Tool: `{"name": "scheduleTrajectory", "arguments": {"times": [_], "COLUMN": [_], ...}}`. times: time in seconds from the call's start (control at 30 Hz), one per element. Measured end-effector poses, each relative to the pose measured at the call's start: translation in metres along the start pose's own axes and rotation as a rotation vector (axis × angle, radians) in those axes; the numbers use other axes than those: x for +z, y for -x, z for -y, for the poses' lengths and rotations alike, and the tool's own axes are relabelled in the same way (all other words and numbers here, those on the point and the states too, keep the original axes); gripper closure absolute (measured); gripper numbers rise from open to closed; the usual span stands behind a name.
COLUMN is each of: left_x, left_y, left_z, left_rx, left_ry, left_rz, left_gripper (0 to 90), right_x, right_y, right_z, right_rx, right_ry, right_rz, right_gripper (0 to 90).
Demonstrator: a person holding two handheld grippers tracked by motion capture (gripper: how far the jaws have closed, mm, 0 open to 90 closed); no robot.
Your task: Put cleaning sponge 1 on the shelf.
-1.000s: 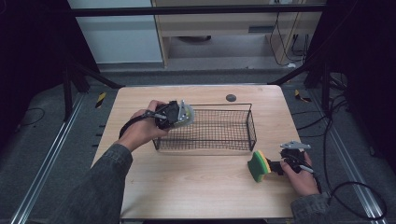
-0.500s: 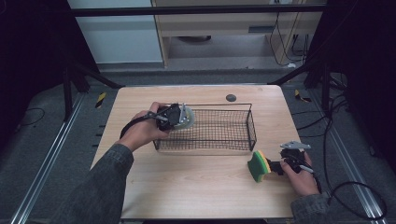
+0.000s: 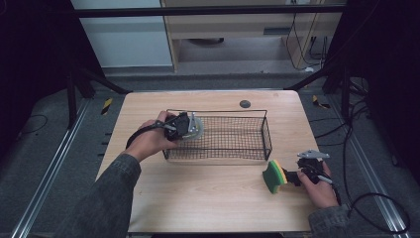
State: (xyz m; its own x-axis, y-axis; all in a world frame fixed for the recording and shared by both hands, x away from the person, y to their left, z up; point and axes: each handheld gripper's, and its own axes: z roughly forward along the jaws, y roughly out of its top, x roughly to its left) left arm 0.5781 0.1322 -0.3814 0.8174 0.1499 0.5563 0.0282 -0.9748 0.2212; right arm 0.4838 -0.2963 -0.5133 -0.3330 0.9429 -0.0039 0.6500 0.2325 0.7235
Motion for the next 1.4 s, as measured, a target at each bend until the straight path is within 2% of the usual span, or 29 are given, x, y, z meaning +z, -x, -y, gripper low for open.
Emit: {"name": "scheduleTrajectory", "arguments": {"times": [0.2,0.67,0.8,0.93,1.13,1.17,1.23,1.37,1.4], "left_x": [0.004,0.021,0.025,0.029,0.038,0.04,0.042,0.045,0.046], "left_y": [0.001,0.007,0.007,0.006,0.005,0.006,0.005,0.004,0.002], "left_z": [0.001,0.008,0.008,0.009,0.009,0.009,0.009,0.007,0.006], "left_rx": [0.003,-0.018,-0.016,-0.032,-0.032,-0.042,-0.032,-0.051,-0.044], "left_ry": [-0.015,-0.033,-0.039,-0.037,-0.061,-0.061,-0.062,-0.064,-0.064], "left_rz": [0.011,0.061,0.071,0.086,0.123,0.13,0.129,0.146,0.147], "left_gripper": [70.5,70.5,70.5,70.5,70.5,70.5,70.5,70.5,70.5], "right_x": [0.0,0.0,0.0,0.0,0.0,0.0,0.0,0.0,0.0], "right_y": [0.0,0.0,0.0,0.0,0.0,0.0,0.0,0.0,0.0], "right_z": [0.0,0.0,0.0,0.0,0.0,0.0,0.0,0.0,0.0], "right_rx": [0.0,0.0,0.0,0.0,0.0,0.0,0.001,0.001,0.001], "right_ry": [0.0,0.0,0.0,0.0,0.0,0.0,0.0,0.0,0.0], "right_rz": [0.0,0.0,0.0,-0.001,0.0,0.0,0.0,0.0,0.0], "right_gripper": [0.7,0.7,0.7,0.7,0.7,0.7,0.7,0.7,0.7]}}
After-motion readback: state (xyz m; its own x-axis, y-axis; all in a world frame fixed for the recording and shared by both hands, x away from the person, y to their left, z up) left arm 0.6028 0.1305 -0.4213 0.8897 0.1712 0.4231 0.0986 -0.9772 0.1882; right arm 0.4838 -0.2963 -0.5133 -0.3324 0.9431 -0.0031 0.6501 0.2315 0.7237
